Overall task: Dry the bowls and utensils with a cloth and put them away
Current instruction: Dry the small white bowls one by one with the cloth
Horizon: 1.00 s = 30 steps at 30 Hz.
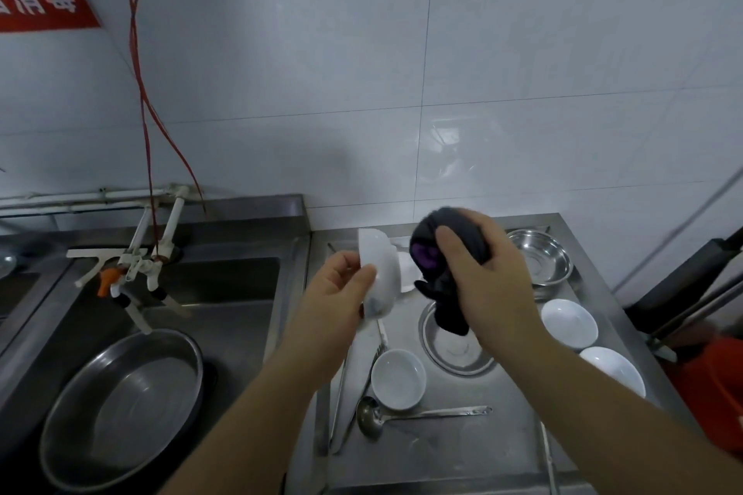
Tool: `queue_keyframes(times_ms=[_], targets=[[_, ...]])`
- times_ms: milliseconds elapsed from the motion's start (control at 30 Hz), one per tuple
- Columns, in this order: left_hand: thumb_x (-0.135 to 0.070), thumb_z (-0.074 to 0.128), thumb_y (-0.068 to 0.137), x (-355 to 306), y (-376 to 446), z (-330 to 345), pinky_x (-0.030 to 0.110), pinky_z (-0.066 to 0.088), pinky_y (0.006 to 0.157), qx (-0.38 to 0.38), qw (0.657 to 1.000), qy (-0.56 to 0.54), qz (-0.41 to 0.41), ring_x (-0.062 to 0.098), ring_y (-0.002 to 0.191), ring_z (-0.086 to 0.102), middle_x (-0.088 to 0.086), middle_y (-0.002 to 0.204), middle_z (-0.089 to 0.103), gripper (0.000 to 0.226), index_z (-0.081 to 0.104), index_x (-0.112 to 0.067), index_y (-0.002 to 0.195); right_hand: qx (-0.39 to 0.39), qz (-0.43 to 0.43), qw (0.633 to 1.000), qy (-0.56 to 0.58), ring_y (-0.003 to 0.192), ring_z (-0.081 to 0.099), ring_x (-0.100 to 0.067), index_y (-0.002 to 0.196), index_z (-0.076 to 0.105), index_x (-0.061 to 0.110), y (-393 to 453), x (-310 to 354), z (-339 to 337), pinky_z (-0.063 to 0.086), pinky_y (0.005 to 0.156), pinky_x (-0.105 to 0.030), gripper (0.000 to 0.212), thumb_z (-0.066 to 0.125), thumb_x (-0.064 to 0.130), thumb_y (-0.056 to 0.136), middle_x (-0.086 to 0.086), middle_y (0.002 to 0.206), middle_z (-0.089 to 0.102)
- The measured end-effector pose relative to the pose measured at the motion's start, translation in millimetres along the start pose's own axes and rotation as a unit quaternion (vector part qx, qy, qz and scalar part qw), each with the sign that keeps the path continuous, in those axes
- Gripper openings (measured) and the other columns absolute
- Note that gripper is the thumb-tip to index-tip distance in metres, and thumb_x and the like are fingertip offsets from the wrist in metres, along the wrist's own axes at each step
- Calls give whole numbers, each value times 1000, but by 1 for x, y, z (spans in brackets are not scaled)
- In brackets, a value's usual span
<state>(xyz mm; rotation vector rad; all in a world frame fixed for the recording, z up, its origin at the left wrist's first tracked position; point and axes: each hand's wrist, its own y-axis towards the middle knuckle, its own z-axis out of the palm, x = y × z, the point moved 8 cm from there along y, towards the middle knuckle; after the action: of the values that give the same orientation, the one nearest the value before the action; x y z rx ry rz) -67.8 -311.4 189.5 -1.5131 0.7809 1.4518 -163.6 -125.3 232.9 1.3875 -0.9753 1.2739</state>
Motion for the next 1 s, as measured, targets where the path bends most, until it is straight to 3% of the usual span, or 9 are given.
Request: queue_keyframes(times_ms=[67,133,233,400,533,633,733,800,1000], targets=[[-19,56,108,-4,-4,16,46,64,90,67,998,8,18,28,101,75,4,105,78,20,74,-28,105,63,-163,975,-138,107,67,0,128,67,38,-3,31,17,52,88,-12,35,70,39,93,22,116,69],[-17,54,109,-9,-10,28,41,64,89,125,992,-9,26,28,107,76,8,114,78,21,71,-25,119,145,-300,912,-237,119,60,-4,139,64,26,-16,43,37,47,100,-17,42,69,34,97,13,130,64],[-15,53,109,-10,-18,31,39,63,93,167,985,-14,33,28,116,73,8,123,76,28,66,-24,132,203,-337,887,-243,122,61,-13,137,66,16,-18,40,46,51,104,-30,41,71,26,97,4,134,65],[-23,56,101,-2,-27,31,51,61,97,183,983,1,23,35,111,71,15,119,73,25,65,-17,124,141,-186,964,-129,112,70,-15,128,70,28,5,23,29,56,95,-30,36,66,33,93,13,117,74],[-26,59,102,-11,-26,32,56,60,93,188,981,-21,46,35,103,71,16,114,73,18,68,-19,116,92,-25,995,44,99,70,-18,118,75,19,23,8,24,55,89,-34,25,65,26,97,-4,106,77],[-35,64,98,-22,-27,36,47,61,87,183,980,-42,71,27,98,71,10,109,72,22,68,-19,113,58,154,964,207,100,69,-31,125,70,5,26,-13,23,57,87,-42,32,65,25,101,-23,115,74],[-39,62,98,-28,-29,41,42,62,89,175,979,-23,106,25,105,72,5,114,73,25,66,-22,117,68,286,906,303,86,73,-27,114,74,7,14,-32,30,62,73,-37,35,63,37,101,-13,98,75],[-40,60,100,-27,-31,46,45,61,93,167,977,23,132,26,108,72,1,114,73,20,65,-30,116,86,330,876,341,74,69,-23,100,70,12,4,-39,36,59,64,-33,26,58,35,101,-7,84,69],[-35,54,104,-21,-39,59,45,62,88,159,965,120,172,20,100,70,-5,106,72,14,59,-37,117,95,390,821,406,72,67,-24,97,66,12,-23,-60,47,58,62,-32,22,63,33,92,-7,85,64]])
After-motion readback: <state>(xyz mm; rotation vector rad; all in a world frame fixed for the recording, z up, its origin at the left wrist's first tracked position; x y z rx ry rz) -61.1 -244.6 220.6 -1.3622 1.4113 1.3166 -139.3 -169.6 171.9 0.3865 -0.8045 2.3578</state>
